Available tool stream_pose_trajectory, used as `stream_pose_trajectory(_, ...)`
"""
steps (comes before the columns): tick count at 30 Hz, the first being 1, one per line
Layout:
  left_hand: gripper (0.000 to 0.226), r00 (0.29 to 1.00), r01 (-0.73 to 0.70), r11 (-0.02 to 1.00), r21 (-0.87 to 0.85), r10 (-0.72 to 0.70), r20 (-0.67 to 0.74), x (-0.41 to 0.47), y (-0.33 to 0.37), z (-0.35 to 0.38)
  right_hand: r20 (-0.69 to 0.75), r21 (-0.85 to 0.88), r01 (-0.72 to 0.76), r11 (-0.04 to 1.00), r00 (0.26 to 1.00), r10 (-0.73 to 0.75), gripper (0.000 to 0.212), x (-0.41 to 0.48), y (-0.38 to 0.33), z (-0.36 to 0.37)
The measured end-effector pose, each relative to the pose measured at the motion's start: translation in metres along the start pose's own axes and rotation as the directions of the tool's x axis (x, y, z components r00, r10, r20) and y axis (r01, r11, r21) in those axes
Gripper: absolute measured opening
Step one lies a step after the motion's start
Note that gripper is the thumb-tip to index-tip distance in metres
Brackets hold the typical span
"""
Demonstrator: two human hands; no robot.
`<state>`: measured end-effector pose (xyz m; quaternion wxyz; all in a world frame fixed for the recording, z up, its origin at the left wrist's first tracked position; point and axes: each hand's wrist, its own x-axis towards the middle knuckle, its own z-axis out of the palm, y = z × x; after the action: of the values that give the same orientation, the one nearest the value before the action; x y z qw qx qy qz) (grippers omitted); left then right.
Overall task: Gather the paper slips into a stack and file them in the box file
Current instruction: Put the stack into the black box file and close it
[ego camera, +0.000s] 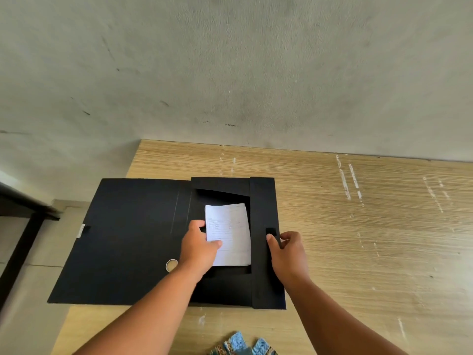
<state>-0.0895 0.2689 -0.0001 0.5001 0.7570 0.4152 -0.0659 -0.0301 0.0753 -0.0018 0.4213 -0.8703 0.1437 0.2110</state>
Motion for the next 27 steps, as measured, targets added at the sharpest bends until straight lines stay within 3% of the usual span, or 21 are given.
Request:
stream_pose_trajectory(4,0.039,0.996,-0.039,0.992,0.122,0.048,-0.07,-0.001,0.015,0.032,0.016,0.028,-0.027,0.999,1.0,0.027,0.048,0.005,0.001,0.0)
stream_pose_trajectory(10,0.023,0.991,-0.088,0.953,0.289,0.112,-0.069,0.001,0.027,0.054,-0.009,0.032,-0.048,0.998,0.999,0.048,0.048,0.007,0.001,0.001)
stream_pose_trajectory(14,0.018,0.992,-0.086,0.933,0.349,0.113,-0.057,0.002,0.028,0.048,-0.03,0.01,-0.054,0.998,0.998,0.055,0.048,0.005,0.0,0.003)
stream_pose_trajectory(17,0.026,0.995,-0.074,0.955,0.287,0.088,-0.038,0.003,0.026,0.038,-0.054,0.005,-0.04,0.999,0.998,0.04,0.049,0.001,-0.001,0.003)
stream_pose_trajectory(22,0.034,0.994,-0.069,0.986,0.15,0.081,-0.075,0.009,0.005,-0.002,-0.204,-0.234,0.262,0.936,0.928,-0.311,0.037,-0.022,-0.015,0.015)
stream_pose_trajectory(25,0.039,0.979,-0.027,0.996,0.08,0.042,-0.2,0.014,-0.018,-0.042,-0.067,-0.33,0.466,0.821,0.856,-0.513,0.033,-0.039,-0.034,0.037)
stream_pose_trajectory(27,0.053,0.934,0.017,0.996,0.084,0.014,-0.356,0.018,-0.039,-0.072,0.061,-0.314,0.553,0.772,0.823,-0.565,0.034,-0.05,-0.048,0.054)
